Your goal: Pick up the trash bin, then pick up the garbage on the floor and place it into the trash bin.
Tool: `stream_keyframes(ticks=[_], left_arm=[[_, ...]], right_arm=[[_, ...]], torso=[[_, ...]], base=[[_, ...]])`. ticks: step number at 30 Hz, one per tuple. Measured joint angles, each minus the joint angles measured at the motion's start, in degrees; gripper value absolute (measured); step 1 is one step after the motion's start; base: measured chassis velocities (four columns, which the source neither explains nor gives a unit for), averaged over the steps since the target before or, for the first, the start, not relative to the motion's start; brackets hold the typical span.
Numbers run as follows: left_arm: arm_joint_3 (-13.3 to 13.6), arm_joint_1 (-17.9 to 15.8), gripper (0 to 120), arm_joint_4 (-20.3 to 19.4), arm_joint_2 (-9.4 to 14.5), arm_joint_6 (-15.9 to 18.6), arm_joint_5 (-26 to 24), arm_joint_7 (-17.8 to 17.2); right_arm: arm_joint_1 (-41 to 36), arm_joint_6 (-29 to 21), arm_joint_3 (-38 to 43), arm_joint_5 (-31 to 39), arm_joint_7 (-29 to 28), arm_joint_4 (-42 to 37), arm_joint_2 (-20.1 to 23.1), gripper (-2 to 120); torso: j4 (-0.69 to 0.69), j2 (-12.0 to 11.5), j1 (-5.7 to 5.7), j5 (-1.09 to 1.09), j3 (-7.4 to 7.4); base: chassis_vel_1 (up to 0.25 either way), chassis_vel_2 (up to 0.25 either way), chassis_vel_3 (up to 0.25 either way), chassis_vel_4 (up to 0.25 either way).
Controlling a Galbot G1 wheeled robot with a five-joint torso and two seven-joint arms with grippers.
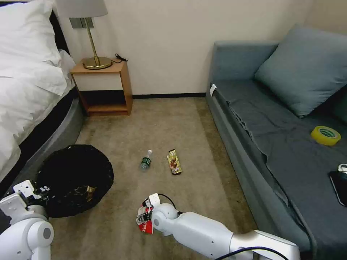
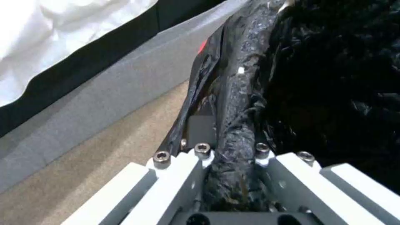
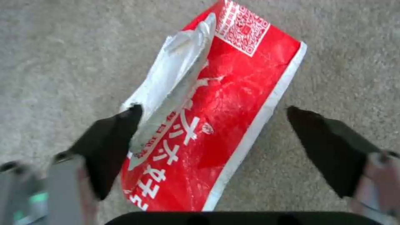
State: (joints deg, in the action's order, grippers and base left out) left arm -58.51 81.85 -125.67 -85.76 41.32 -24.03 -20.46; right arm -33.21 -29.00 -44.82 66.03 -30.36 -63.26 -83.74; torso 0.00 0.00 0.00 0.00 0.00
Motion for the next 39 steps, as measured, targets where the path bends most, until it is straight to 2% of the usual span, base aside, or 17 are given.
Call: stream_keyframes(ticks=[3, 4, 8, 10, 11, 14, 18, 19, 22, 24, 39], left_arm=[[-0.15, 0.07, 2, -0.09, -0.02, -0.02, 0.03, 0.01], [-0.15, 0.07, 2, -0.09, -0.02, -0.02, 0.03, 0.01], [-0.29, 0.07, 2, -0.14, -0.12, -0.10, 0.14, 0.02], [-0.29, 0.07, 2, -0.13, -0.13, -0.11, 0.15, 0.02], [-0.30, 0.09, 2, -0.06, -0.21, -0.17, 0.21, 0.04], [-0.31, 0.10, 2, 0.05, -0.24, -0.22, 0.28, 0.07], [-0.42, 0.08, 2, 0.42, -0.29, -0.40, 0.42, 0.13], [-0.42, 0.08, 2, 0.42, -0.29, -0.40, 0.42, 0.13], [-0.45, -0.14, 2, 0.73, -0.33, -0.45, 0.48, 0.18], [-0.43, -0.22, 2, 0.78, -0.35, -0.45, 0.52, 0.19], [-0.41, -0.25, 2, 0.72, -0.30, -0.55, 0.51, 0.34]], right_arm=[[-0.13, 0.41, -0.04, -0.54, 0.80, 0.41, 0.22, 73], [-0.13, 0.41, -0.04, -0.54, 0.80, 0.41, 0.22, 73], [-0.41, 1.11, -0.38, -1.20, 1.49, 0.56, 0.34, 54], [-0.41, 1.12, -0.41, -1.22, 1.53, 0.56, 0.35, 54], [-0.41, 1.32, -0.58, -1.38, 1.78, 0.54, 0.38, 45], [-0.41, 1.47, -0.67, -1.46, 1.94, 0.52, 0.40, 39], [-0.40, 1.96, -0.84, -1.70, 2.23, 0.28, 0.54, 20], [-0.40, 1.96, -0.84, -1.70, 2.23, 0.28, 0.54, 20], [-0.39, 2.48, -1.06, -2.03, 2.57, -0.79, 1.28, 4], [-0.38, 2.57, -1.08, -2.12, 2.65, -0.98, 1.42, 0], [0.56, 3.23, -1.79, -1.67, 2.55, -6.32, 4.42, 0]], torso=[[0.00, 0.00, 0.00, 0.00, 0.00], [0.00, 0.00, 0.00, 0.00, 0.00], [0.00, 0.00, 0.00, 0.00, 0.00], [0.00, 0.00, 0.00, 0.00, 0.00], [0.00, 0.00, 0.00, 0.00, 0.00], [0.00, 0.00, 0.00, 0.00, 0.00], [0.00, 0.00, 0.00, 0.00, 0.00], [0.00, 0.00, 0.00, 0.00, 0.00], [0.00, 0.00, 0.00, 0.00, 0.00], [0.00, 0.00, 0.00, 0.00, 0.00], [0.00, 0.00, 0.00, 0.01, 0.00]], base=[[0.000, 0.000, 0.000, 0.000], [0.000, 0.000, 0.000, 0.000], [0.000, 0.000, 0.000, 0.000], [0.000, 0.000, 0.000, 0.000], [0.000, 0.000, 0.000, 0.000], [0.000, 0.000, 0.000, 0.000], [0.000, 0.000, 0.000, 0.000], [0.000, 0.000, 0.000, 0.000], [0.000, 0.000, 0.000, 0.000], [0.000, 0.000, 0.000, 0.000], [0.000, 0.000, 0.000, 0.000]])
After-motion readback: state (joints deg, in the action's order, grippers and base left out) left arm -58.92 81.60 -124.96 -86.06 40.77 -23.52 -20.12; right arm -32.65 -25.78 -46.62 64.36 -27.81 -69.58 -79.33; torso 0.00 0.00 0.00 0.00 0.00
